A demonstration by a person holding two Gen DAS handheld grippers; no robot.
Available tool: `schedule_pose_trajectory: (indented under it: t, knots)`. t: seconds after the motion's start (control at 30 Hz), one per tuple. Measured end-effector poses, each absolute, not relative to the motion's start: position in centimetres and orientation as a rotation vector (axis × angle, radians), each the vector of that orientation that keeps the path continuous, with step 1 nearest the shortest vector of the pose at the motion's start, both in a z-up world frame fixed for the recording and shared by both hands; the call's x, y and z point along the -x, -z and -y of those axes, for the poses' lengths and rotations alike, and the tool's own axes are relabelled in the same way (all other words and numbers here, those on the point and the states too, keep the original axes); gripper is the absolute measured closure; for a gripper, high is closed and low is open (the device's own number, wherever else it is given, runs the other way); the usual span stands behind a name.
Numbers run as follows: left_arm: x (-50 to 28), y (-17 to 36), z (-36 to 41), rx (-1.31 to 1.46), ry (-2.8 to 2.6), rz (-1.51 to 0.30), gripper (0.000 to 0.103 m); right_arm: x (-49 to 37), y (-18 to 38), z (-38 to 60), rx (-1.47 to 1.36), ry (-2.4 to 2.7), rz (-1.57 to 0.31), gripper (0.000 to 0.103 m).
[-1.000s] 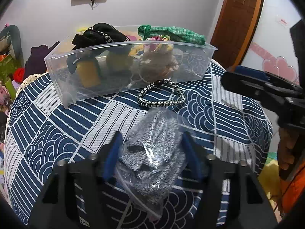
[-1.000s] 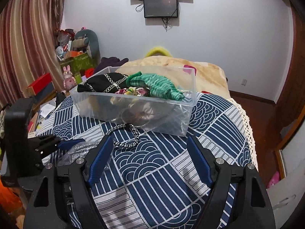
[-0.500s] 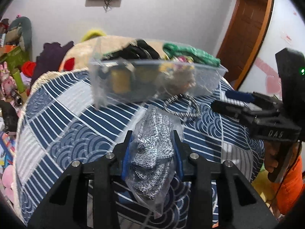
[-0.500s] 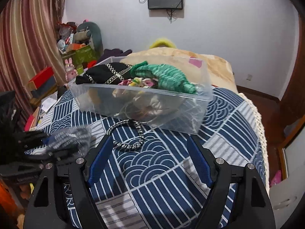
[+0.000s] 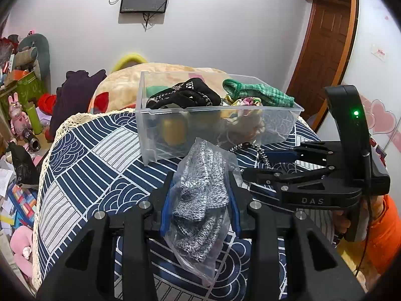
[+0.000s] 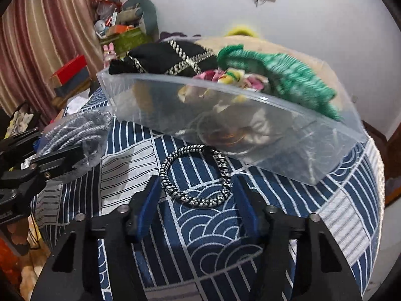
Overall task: Organize soft objects
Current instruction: 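Grasp the clear bag of grey knit with the left gripper while the right grasps the beaded bracelet, then drop the clear bag into the box with the left gripper while the right drops the bracelet in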
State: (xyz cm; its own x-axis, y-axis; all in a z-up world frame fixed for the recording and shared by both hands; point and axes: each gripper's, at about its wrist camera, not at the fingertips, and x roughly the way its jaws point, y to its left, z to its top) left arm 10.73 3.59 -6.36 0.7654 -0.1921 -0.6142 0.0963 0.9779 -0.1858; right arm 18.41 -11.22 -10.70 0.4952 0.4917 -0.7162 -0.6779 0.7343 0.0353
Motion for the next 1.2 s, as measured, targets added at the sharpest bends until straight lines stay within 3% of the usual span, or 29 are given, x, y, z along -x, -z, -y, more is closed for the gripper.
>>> schedule_pose_trajectory:
  t: [0.17, 0.27, 1.2]
  knots:
    - [-10.7, 6.5, -3.6, 0.157, 0.159, -0.685, 0.066, -18.0, 10.8, 11.1, 0.299, -0.741, -0.764, 0.084]
    - [-10.7, 6.5, -3.6, 0.159, 0.160, -0.683, 0.066, -17.4, 10.9, 11.3, 0.320, -0.733, -0.744, 0.091]
    - [-13.2, -0.8, -3.7, 0.102, 0.111, -0.480, 0.065, -15.4, 2.7, 15.5, 0.162, -0.721, -0.472, 0.092]
